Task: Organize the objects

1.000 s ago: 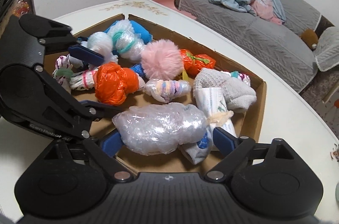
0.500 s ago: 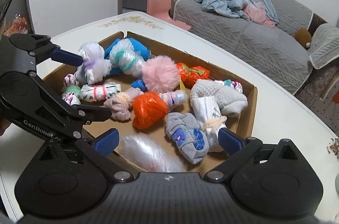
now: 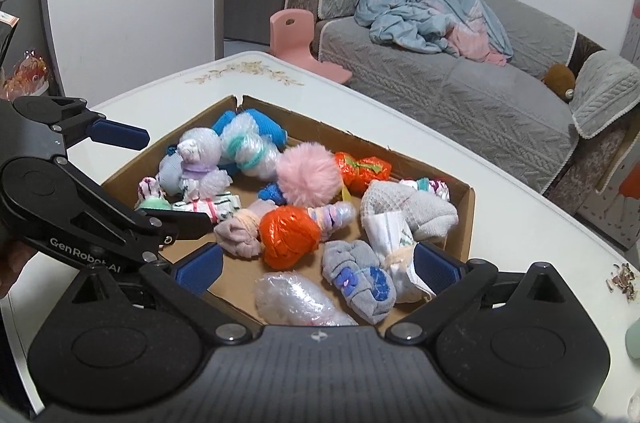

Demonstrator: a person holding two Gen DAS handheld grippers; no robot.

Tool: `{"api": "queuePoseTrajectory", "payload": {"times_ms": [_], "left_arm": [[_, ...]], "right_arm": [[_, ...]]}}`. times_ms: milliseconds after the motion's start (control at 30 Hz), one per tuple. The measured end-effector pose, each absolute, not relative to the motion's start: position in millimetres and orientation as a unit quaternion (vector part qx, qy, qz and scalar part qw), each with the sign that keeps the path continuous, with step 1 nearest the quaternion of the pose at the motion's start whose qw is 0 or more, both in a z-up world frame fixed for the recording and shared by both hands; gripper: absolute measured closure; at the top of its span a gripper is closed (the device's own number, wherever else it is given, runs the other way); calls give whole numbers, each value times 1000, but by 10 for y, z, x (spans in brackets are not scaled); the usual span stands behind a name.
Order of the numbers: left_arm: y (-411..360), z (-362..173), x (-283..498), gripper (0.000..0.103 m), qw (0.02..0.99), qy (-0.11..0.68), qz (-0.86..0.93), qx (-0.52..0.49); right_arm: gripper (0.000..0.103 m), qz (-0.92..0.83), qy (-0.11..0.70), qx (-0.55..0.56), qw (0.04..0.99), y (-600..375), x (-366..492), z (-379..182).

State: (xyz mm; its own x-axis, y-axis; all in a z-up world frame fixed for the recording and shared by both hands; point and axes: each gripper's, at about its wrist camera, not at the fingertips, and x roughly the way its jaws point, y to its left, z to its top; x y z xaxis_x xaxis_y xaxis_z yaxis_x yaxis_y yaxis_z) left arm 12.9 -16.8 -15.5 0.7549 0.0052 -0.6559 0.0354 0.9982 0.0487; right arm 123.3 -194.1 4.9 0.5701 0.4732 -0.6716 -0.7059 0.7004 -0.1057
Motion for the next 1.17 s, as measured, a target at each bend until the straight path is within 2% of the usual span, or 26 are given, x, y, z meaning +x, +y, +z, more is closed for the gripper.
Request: {"api": "queuePoseTrajectory", "payload": {"times_ms": [1167], "left_arm": [[69,267,-91,0,956,292,28,27]], "right_arm": [[1,352,304,-178,868,-1693,1060,103]]}}
